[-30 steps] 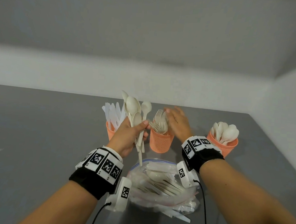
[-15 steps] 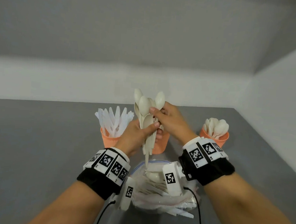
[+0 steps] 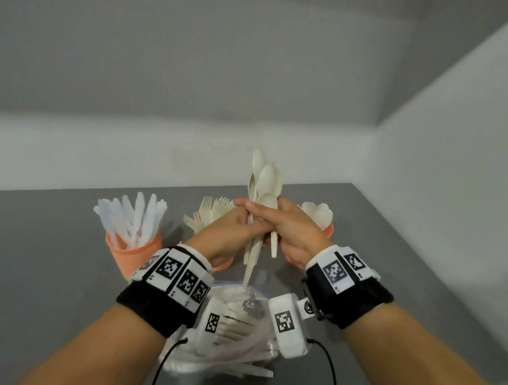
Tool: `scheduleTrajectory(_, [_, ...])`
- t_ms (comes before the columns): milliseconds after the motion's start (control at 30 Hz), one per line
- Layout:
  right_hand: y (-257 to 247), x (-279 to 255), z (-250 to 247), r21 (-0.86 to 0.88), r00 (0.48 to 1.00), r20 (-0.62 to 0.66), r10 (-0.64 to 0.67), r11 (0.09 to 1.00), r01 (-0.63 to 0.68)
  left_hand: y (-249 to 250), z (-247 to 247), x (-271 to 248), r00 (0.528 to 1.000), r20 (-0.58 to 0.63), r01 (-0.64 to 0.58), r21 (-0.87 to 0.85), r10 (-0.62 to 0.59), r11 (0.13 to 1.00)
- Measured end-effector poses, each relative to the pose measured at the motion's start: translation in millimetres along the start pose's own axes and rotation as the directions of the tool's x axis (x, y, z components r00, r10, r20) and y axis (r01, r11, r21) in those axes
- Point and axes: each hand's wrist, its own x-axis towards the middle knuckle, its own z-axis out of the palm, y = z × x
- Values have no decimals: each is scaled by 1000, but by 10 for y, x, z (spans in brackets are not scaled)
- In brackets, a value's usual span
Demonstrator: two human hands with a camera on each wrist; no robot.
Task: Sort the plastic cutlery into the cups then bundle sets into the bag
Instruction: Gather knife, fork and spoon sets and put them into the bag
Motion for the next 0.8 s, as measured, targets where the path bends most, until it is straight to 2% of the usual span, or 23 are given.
scheduleTrajectory(67, [-80,35,-245,58,998,-36,-45,997,48,-11,132,126,1000,11,30,-95,-29,995])
scheduleTrajectory(167, [-215,125,-699,237,965,-228,-129,954,183,-66,255,335,983,-157,96,-19,-98,995])
scheduleTrajectory(233, [-278,184,-1002,170,899,-387,-206,942,289,-148,295,497,953,-271,166,86,-137,982])
scheduleTrajectory(333, [-280,332,-1311,78,805,-544,-238,940,331,-275,373,738,920,-347,263,202,-182,943])
scheduleTrajectory(400, [-202,503,-1412,67,761,-614,-210,947,315,-359,424,919,913,-361,306,290,-192,907])
scheduleTrajectory(500, [-12,718,-1455,-14,707,-672,-223,957,289,-496,510,1152,928,-329,307,398,-178,865])
scheduleTrajectory(567, [131,759,-1437,-54,711,-653,-261,952,301,-570,568,1249,941,-296,292,467,-163,835])
scheduleTrajectory(667, [340,728,-1422,-131,779,-531,-335,940,315,-635,612,1339,951,-265,269,454,-159,849])
scheduleTrajectory(733, [438,697,-1437,-131,834,-453,-315,949,287,-662,609,1387,951,-266,257,413,-154,873])
scheduleTrajectory(800, [491,674,-1462,-81,864,-425,-270,962,261,-686,601,1422,953,-266,246,409,-143,879])
